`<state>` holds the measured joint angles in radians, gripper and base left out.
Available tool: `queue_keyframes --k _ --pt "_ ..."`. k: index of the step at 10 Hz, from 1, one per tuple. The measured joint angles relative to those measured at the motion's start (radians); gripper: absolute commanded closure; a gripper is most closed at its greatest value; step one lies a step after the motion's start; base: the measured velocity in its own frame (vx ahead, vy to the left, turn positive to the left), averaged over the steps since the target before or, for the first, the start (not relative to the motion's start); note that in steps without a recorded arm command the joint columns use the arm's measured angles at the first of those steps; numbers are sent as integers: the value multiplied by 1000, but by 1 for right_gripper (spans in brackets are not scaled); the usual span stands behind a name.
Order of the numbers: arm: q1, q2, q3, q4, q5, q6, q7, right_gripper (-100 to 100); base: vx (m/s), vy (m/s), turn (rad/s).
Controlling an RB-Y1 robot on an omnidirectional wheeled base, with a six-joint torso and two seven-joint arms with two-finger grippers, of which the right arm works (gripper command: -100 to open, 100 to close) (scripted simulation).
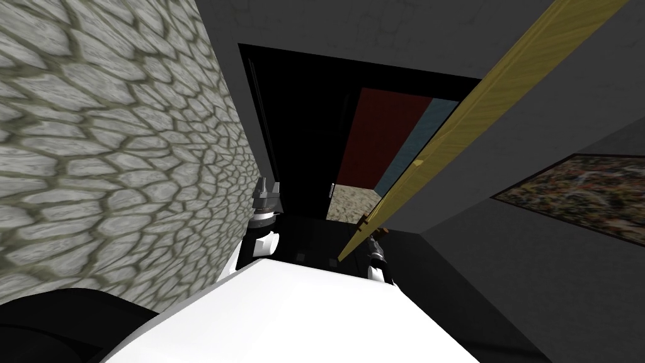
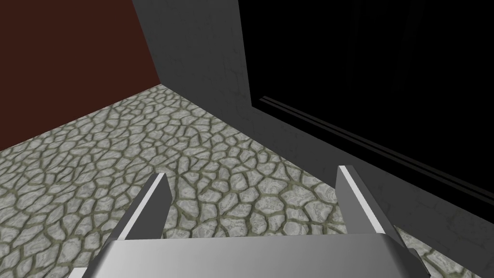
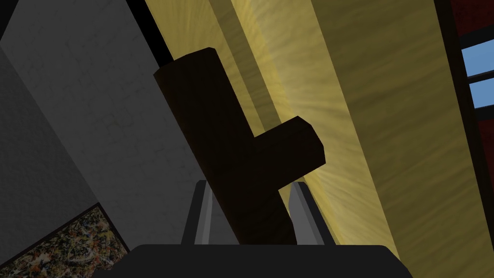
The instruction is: Pull the door open
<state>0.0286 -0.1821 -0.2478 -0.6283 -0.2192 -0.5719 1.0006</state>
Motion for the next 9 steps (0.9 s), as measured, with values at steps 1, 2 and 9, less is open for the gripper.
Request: queue_keyframes --k 1,2,9 --pt "-1 1 -1 2 -1 -2 -8 100 -17 -17 19" --pt "20 7 -2 -37 -1 13 -7 100 -17 -4 24" --pt "-4 -3 1 17 -2 -10 -20 100 -15 -8 3"
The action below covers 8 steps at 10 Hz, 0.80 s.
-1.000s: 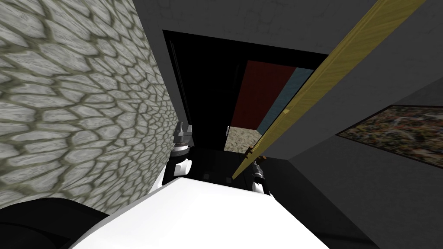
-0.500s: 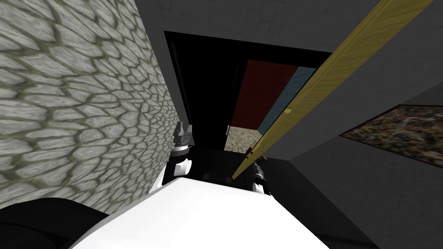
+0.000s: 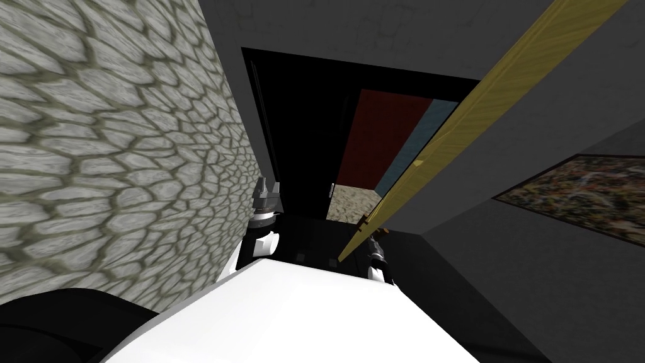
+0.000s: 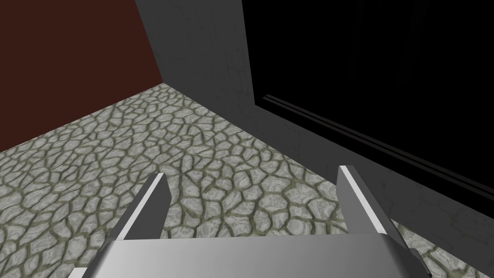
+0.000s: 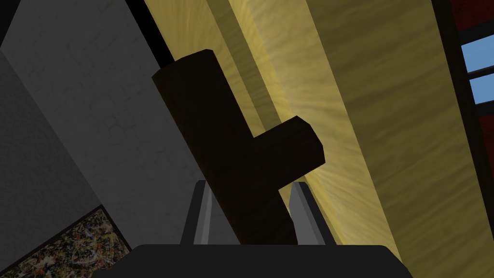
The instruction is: Pull the door open
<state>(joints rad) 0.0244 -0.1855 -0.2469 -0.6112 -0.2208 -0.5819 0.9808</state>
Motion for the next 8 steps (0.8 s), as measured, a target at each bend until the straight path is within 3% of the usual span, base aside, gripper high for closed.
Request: queue_keyframes --k 2,4,6,7,8 --pt "6 -6 1 5 -4 -15 -15 100 -104 -78 54" --pt "18 -2 2 -19 -5 -3 -19 100 -28 -33 1" --pt "-2 -10 7 27 -6 -28 -34 100 -25 -37 51" --pt "11 -5 8 4 -9 -20 -42 100 -16 -31 25" --pt "6 -9 11 16 -10 -23 -53 100 -36 -35 21"
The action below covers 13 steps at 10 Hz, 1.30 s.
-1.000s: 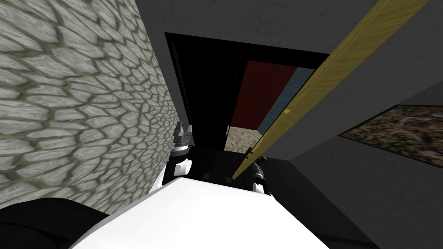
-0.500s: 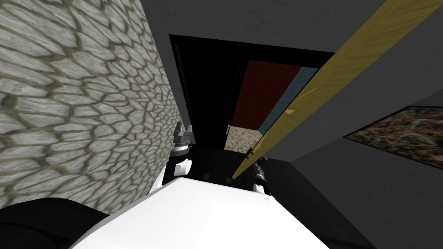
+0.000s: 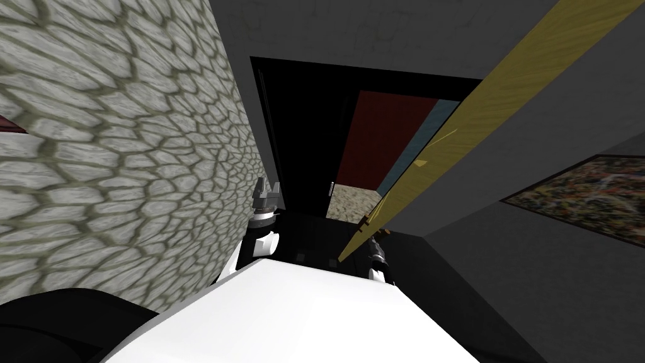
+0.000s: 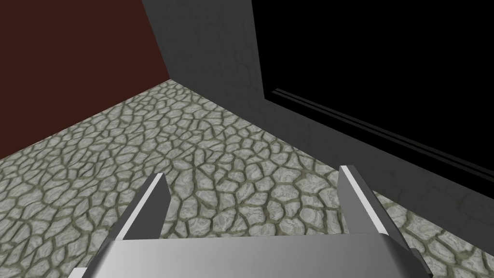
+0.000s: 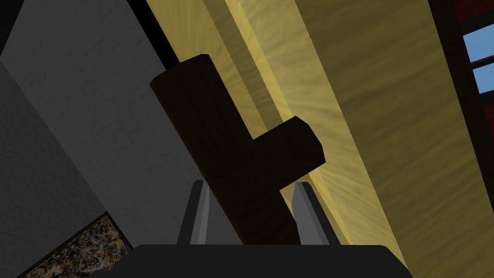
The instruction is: Pull the door open
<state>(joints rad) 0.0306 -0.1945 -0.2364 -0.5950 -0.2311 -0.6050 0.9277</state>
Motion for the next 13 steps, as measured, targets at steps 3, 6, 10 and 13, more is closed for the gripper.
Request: queue_keyframes --k 3,6,10,13 --pt "4 6 1 -9 -5 1 -17 100 -52 -61 49" --pt "-14 4 7 32 -8 -20 -39 100 -25 -36 22" --pt "-11 1 10 23 -11 -15 -53 100 -2 1 -7" --pt "0 6 6 -2 -12 0 -47 100 -10 -10 20"
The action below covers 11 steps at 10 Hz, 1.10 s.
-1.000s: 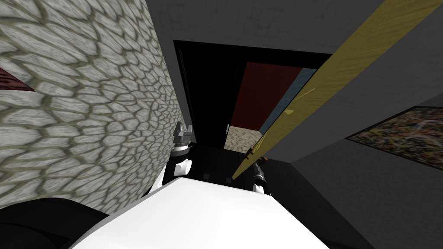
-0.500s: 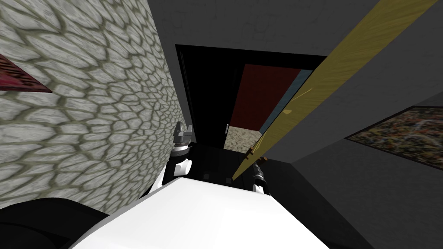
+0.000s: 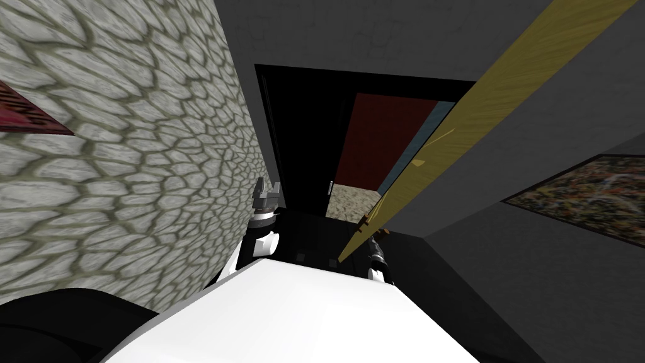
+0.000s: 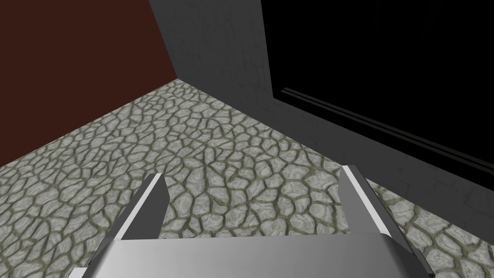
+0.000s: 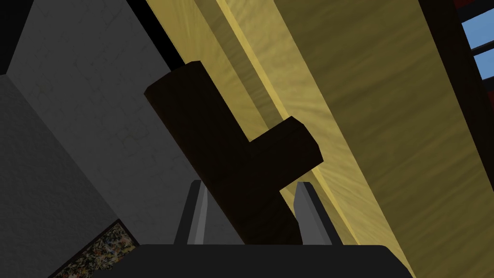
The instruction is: Pull the door open
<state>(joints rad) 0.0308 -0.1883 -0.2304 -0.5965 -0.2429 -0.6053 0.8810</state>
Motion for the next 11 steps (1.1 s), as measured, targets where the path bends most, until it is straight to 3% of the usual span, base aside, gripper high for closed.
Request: queue_keyframes --k 3,4,5,6,8,9,10,11 --pt "2 -3 6 3 -5 -6 -26 100 -44 -40 42" --pt "-15 -10 9 35 -6 -17 -39 100 -25 -30 8" --pt "9 -1 5 -13 -7 3 -32 100 0 0 0" --pt "-9 -4 6 21 -7 -10 -34 100 7 4 4" --pt "7 0 7 -1 -9 -9 -40 100 -23 -29 35" --pt "0 0 8 14 -10 -19 -48 100 -49 -51 21" --pt "23 6 9 -33 -12 1 -53 100 -44 -33 23" --pt "19 4 10 -33 -14 11 -59 100 -11 -26 60"
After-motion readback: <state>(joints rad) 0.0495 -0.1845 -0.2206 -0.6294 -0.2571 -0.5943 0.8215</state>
